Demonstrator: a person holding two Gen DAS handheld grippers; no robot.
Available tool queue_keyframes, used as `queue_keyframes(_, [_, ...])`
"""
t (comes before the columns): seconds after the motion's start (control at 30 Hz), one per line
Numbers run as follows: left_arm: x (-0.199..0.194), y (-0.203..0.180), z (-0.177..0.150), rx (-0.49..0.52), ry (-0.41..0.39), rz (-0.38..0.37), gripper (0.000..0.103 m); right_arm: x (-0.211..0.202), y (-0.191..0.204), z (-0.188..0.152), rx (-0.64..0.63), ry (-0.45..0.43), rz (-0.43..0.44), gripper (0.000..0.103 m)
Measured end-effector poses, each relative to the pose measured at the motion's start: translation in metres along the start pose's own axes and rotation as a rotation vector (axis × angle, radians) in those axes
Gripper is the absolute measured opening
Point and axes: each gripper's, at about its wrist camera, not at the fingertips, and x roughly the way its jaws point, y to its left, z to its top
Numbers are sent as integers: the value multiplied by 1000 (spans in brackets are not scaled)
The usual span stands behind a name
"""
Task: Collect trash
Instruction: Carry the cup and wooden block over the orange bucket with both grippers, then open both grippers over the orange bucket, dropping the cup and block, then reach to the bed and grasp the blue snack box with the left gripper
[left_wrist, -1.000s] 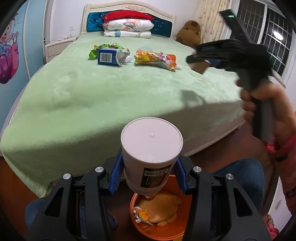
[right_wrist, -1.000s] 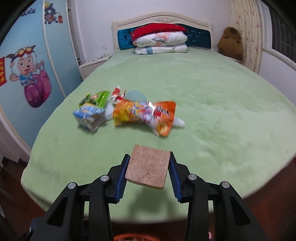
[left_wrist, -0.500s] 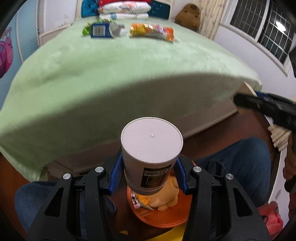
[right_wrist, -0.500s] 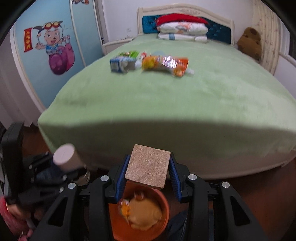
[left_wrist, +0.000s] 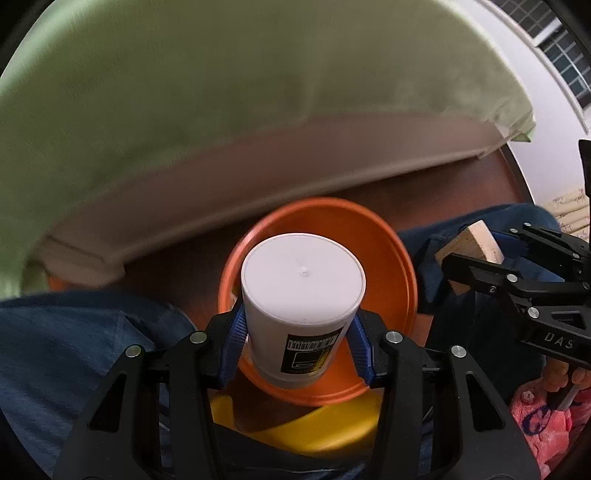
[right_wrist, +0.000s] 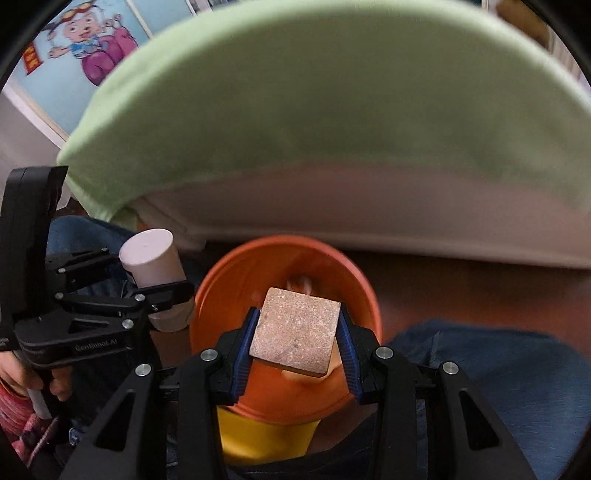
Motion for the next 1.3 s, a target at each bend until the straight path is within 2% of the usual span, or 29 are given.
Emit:
queue_keyframes(0.13, [29,2,-1,-38,98,-39,48,27,-8,1,48,103,44,41])
queue_keyframes(0.27, [47,3,-1,-46,152,-28,48,45,-10,-4,76,167,47,41])
queue_keyframes(0.3, [49,4,-2,-49,162,-24,48,47,-10,-4,81,177,47,45])
queue_keyframes(0.33, [51,4,-2,-53,173,-12,51,49,-10,-4,84,186,50,62])
queue_keyframes(0.37, [53,5,-3,-58,183,0,55,50,-11,-4,89,188,57,68])
queue_keyframes(0.4, [55,4,-3,-63,187,12,67,49,-10,-3,89,180,53,69])
queue_keyframes(0.43, [55,6,-3,-70,185,25,72,48,-11,-3,87,177,49,70])
queue_keyframes(0.53, [54,7,-4,-83,195,26,73,47,-14,-2,100,172,45,77])
queue_keyframes(0.77, [48,12,-4,-97,182,33,74,49,-31,-3,182,177,57,78])
queue_keyframes(1.0, [40,11,-3,-92,159,37,74,45,-36,-2,190,148,58,79])
queue_keyframes(1.3, [12,7,3,-71,91,46,74,13,-35,9,163,48,59,80])
